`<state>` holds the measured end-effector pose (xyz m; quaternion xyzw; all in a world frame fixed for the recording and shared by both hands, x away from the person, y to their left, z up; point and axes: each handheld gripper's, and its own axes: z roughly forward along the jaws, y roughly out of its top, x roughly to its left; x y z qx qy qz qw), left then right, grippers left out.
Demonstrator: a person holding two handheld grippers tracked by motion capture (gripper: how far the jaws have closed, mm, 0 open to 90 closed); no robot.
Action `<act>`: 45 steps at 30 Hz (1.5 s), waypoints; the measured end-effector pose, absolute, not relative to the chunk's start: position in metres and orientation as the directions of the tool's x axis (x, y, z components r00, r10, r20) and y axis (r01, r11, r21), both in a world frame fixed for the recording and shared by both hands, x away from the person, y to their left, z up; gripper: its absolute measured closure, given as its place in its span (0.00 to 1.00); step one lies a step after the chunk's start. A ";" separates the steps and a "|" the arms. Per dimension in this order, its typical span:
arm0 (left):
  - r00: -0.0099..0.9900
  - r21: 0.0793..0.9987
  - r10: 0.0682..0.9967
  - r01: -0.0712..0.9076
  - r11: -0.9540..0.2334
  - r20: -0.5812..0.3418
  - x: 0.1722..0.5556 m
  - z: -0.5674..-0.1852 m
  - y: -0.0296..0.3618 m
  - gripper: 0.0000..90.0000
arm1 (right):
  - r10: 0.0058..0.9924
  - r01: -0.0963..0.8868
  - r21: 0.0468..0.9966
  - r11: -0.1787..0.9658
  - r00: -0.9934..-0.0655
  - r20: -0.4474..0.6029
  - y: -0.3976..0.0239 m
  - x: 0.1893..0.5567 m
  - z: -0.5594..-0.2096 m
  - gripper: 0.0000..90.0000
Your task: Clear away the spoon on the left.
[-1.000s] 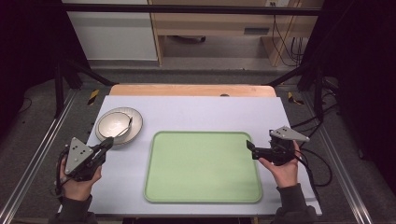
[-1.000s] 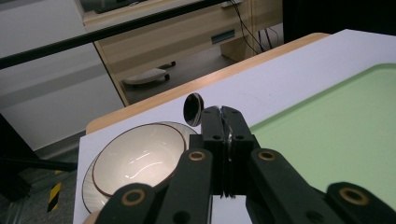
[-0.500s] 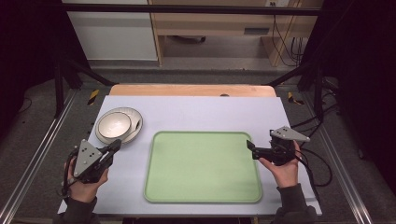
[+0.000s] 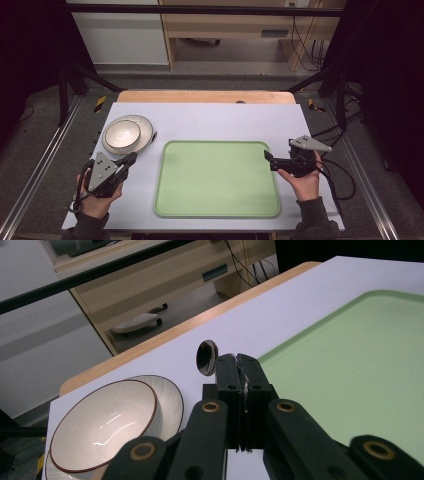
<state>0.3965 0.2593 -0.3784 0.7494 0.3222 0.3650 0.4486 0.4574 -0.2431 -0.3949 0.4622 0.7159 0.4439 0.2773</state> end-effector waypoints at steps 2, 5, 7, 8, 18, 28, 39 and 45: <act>0.530 0.906 0.808 0.156 -0.393 0.259 0.396 -0.379 0.258 0.99 | 0.908 0.416 0.892 0.179 -0.419 0.013 -0.243 0.457 -0.395 0.06; 0.537 0.904 0.803 0.156 -0.397 0.260 0.396 -0.380 0.255 0.99 | 0.908 0.416 0.891 0.180 -0.420 0.013 -0.243 0.457 -0.395 0.06; 0.544 0.904 0.797 0.153 -0.400 0.261 0.396 -0.380 0.253 0.99 | 0.907 0.418 0.891 0.179 -0.421 0.015 -0.243 0.457 -0.395 0.06; 0.546 0.902 0.795 0.153 -0.404 0.263 0.395 -0.381 0.252 0.99 | 0.907 0.418 0.890 0.179 -0.421 0.015 -0.243 0.457 -0.395 0.06; 0.570 0.891 0.774 0.151 -0.429 0.276 0.395 -0.384 0.243 0.99 | 0.907 0.419 0.890 0.182 -0.422 0.013 -0.243 0.458 -0.395 0.06; 0.589 0.877 0.756 0.156 -0.454 0.286 0.396 -0.391 0.235 0.99 | 0.906 0.421 0.888 0.185 -0.423 0.012 -0.242 0.458 -0.396 0.06; 0.606 0.865 0.740 0.165 -0.474 0.290 0.398 -0.397 0.227 0.99 | 0.906 0.425 0.886 0.183 -0.424 0.017 -0.241 0.458 -0.396 0.06; 0.615 0.858 0.731 0.166 -0.486 0.296 0.399 -0.401 0.224 0.99 | 0.906 0.426 0.887 0.180 -0.422 0.018 -0.241 0.458 -0.396 0.06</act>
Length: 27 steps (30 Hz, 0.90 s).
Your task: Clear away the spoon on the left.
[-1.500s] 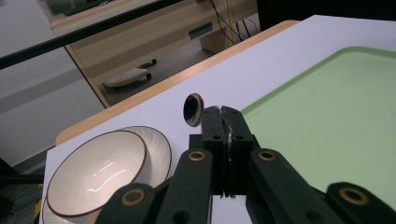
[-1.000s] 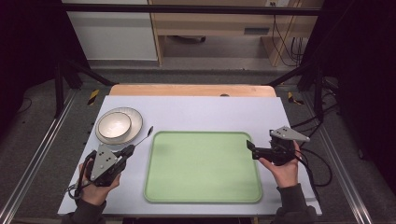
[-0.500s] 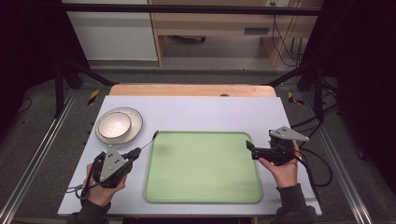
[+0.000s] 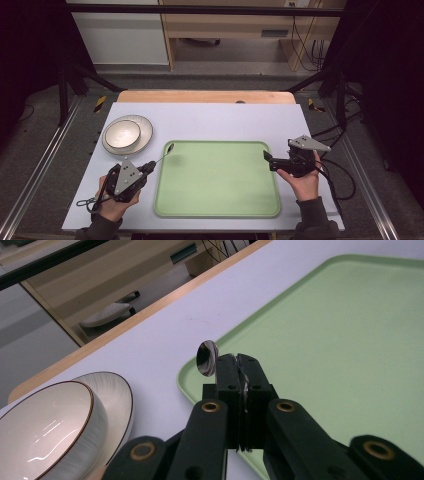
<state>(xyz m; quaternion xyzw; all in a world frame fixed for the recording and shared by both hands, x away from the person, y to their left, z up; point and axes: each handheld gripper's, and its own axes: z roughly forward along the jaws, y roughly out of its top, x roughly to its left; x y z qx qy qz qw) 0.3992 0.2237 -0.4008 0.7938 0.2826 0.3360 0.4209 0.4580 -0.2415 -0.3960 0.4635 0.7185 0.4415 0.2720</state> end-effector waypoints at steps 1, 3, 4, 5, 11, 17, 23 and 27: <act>0.616 0.857 0.730 0.168 -0.487 0.295 0.399 -0.401 0.223 0.99 | 0.906 0.425 0.886 0.183 -0.423 0.017 -0.241 0.458 -0.396 0.06; 0.618 0.854 0.728 0.169 -0.492 0.297 0.400 -0.402 0.222 0.99 | 0.905 0.424 0.886 0.185 -0.424 0.014 -0.241 0.458 -0.396 0.06; 0.619 0.853 0.727 0.171 -0.493 0.296 0.400 -0.403 0.222 0.99 | 0.905 0.425 0.886 0.186 -0.425 0.014 -0.241 0.458 -0.396 0.06; 0.619 0.852 0.727 0.171 -0.495 0.298 0.400 -0.404 0.221 0.99 | 0.905 0.425 0.886 0.186 -0.425 0.014 -0.241 0.458 -0.396 0.06; 0.627 0.844 0.719 0.178 -0.506 0.299 0.401 -0.407 0.217 0.99 | 0.904 0.428 0.884 0.187 -0.427 0.015 -0.241 0.458 -0.397 0.06; 0.635 0.836 0.712 0.186 -0.516 0.298 0.402 -0.412 0.214 0.99 | 0.905 0.431 0.882 0.189 -0.424 0.014 -0.241 0.459 -0.397 0.06; 0.643 0.826 0.703 0.190 -0.531 0.304 0.402 -0.415 0.210 0.99 | 0.905 0.432 0.882 0.187 -0.425 0.016 -0.241 0.459 -0.397 0.06; 0.647 0.820 0.698 0.193 -0.540 0.307 0.402 -0.416 0.208 0.99 | 0.905 0.432 0.882 0.189 -0.426 0.014 -0.241 0.459 -0.397 0.06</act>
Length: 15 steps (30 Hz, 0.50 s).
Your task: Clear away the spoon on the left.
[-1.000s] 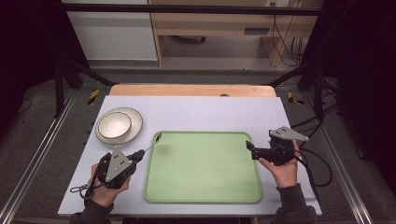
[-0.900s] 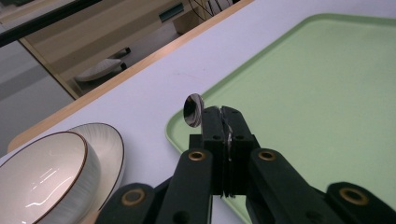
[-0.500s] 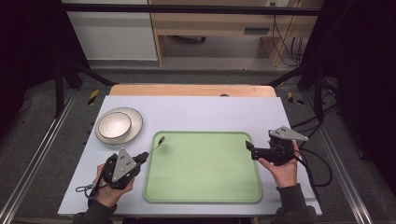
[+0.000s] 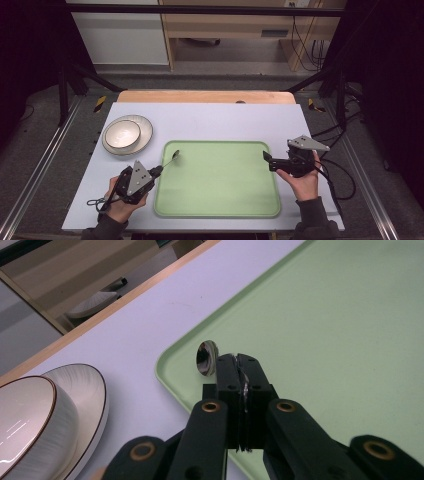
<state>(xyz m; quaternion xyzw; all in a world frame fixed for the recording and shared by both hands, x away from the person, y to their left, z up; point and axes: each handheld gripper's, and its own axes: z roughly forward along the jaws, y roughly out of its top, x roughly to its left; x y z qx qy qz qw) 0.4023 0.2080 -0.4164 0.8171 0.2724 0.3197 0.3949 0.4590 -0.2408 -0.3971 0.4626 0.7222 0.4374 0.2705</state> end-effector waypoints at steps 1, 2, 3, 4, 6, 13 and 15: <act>0.648 0.818 0.696 0.192 -0.542 0.309 0.402 -0.417 0.208 0.99 | 0.905 0.432 0.882 0.189 -0.426 0.014 -0.241 0.459 -0.397 0.06; 0.648 0.817 0.696 0.193 -0.543 0.309 0.402 -0.417 0.207 0.99 | 0.905 0.433 0.881 0.190 -0.426 0.014 -0.241 0.459 -0.397 0.06; 0.648 0.816 0.696 0.194 -0.545 0.310 0.402 -0.417 0.207 0.99 | 0.905 0.433 0.881 0.191 -0.426 0.013 -0.241 0.459 -0.397 0.06; 0.648 0.813 0.694 0.195 -0.549 0.314 0.402 -0.418 0.206 0.99 | 0.904 0.434 0.881 0.190 -0.426 0.015 -0.241 0.459 -0.397 0.06; 0.651 0.810 0.691 0.196 -0.553 0.314 0.403 -0.418 0.206 0.99 | 0.904 0.434 0.881 0.190 -0.426 0.015 -0.241 0.459 -0.397 0.06; 0.653 0.802 0.687 0.201 -0.563 0.319 0.403 -0.419 0.204 0.99 | 0.904 0.435 0.880 0.189 -0.427 0.016 -0.241 0.459 -0.397 0.06; 0.655 0.797 0.685 0.205 -0.568 0.319 0.403 -0.420 0.203 0.99 | 0.904 0.435 0.880 0.191 -0.427 0.015 -0.240 0.459 -0.397 0.06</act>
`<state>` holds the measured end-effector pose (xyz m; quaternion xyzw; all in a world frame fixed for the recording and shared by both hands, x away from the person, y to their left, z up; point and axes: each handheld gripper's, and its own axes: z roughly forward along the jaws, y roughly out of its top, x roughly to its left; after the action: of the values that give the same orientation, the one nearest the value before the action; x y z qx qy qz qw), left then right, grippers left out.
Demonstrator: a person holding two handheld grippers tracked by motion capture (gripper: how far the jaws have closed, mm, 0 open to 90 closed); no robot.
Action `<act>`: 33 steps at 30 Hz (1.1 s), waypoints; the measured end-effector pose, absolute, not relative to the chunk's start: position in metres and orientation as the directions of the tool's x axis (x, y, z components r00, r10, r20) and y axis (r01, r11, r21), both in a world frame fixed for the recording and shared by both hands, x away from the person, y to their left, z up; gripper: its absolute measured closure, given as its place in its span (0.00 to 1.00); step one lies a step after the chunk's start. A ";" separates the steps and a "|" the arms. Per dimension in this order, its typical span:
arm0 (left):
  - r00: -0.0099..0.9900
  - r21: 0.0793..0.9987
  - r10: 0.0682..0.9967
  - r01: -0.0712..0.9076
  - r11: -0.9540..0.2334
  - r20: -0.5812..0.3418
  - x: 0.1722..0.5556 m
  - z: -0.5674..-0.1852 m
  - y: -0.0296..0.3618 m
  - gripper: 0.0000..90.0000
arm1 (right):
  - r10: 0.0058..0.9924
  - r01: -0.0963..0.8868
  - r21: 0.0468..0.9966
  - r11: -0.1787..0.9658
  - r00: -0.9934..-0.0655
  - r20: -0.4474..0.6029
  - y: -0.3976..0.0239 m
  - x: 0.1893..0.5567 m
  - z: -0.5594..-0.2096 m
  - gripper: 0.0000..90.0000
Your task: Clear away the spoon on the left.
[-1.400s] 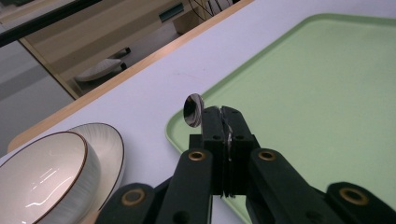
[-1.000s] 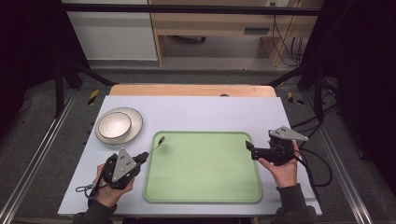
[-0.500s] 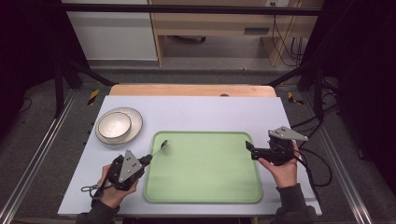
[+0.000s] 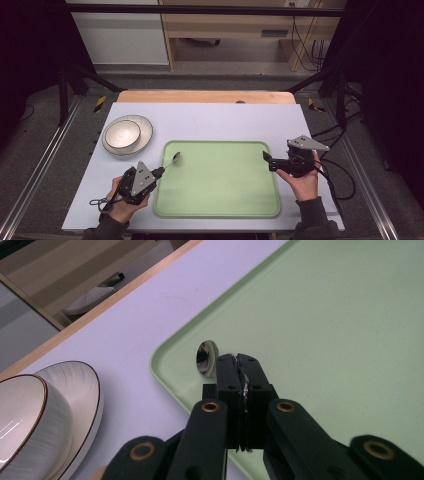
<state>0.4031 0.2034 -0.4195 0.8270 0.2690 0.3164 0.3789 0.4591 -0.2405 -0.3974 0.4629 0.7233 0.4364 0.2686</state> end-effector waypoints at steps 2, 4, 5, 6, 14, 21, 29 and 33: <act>0.656 0.794 0.682 0.204 -0.572 0.323 0.403 -0.420 0.203 0.99 | 0.904 0.436 0.880 0.191 -0.428 0.016 -0.240 0.459 -0.398 0.06; 0.656 0.791 0.680 0.204 -0.577 0.328 0.403 -0.420 0.202 0.99 | 0.903 0.434 0.880 0.195 -0.429 0.011 -0.240 0.459 -0.398 0.06; 0.656 0.789 0.679 0.203 -0.580 0.331 0.403 -0.420 0.201 0.99 | 0.903 0.434 0.879 0.195 -0.429 0.011 -0.240 0.459 -0.398 0.06; 0.656 0.786 0.677 0.203 -0.583 0.333 0.403 -0.420 0.201 0.99 | 0.903 0.435 0.879 0.194 -0.429 0.013 -0.240 0.459 -0.398 0.06; 0.657 0.771 0.667 0.201 -0.604 0.351 0.402 -0.421 0.198 0.99 | 0.903 0.436 0.879 0.194 -0.430 0.014 -0.240 0.459 -0.398 0.06; 0.665 0.740 0.645 0.202 -0.642 0.378 0.402 -0.423 0.194 0.98 | 0.902 0.438 0.878 0.194 -0.431 0.015 -0.240 0.459 -0.398 0.06; 0.673 0.725 0.627 0.194 -0.661 0.392 0.402 -0.424 0.192 0.96 | 0.902 0.438 0.877 0.195 -0.431 0.015 -0.240 0.459 -0.398 0.06; 0.680 0.717 0.611 0.179 -0.674 0.405 0.401 -0.425 0.190 0.95 | 0.902 0.440 0.876 0.197 -0.432 0.015 -0.240 0.460 -0.398 0.06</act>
<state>0.4007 0.1899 -0.4248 0.8547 0.2311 0.3264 0.3310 0.4596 -0.2401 -0.3978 0.4616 0.7263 0.4343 0.2659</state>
